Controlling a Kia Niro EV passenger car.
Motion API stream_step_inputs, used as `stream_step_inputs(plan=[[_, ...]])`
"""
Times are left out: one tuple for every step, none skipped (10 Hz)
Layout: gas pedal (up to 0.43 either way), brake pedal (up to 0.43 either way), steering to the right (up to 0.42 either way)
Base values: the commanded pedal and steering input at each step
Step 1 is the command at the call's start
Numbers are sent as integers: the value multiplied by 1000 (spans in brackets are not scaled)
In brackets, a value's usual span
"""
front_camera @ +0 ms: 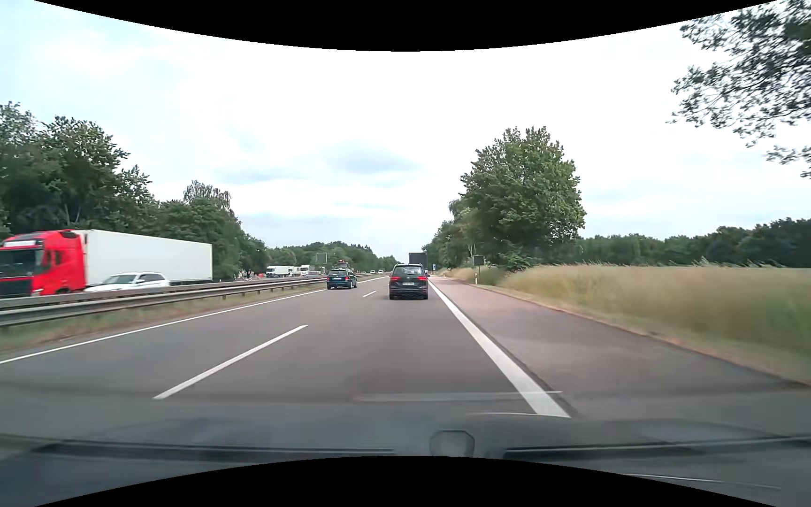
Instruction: Follow the waypoints while adhering to traffic rules and regulations
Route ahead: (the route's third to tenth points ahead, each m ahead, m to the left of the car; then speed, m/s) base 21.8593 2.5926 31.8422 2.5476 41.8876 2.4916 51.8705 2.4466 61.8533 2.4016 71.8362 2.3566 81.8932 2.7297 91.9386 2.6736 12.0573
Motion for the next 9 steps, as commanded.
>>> stream_step_inputs(plan=[[118, 0, -2], [118, 0, -2], [118, 0, -2], [118, 0, -2], [118, 0, -2], [118, 0, -3], [118, 0, -2], [118, 0, -3], [118, 0, -3]])
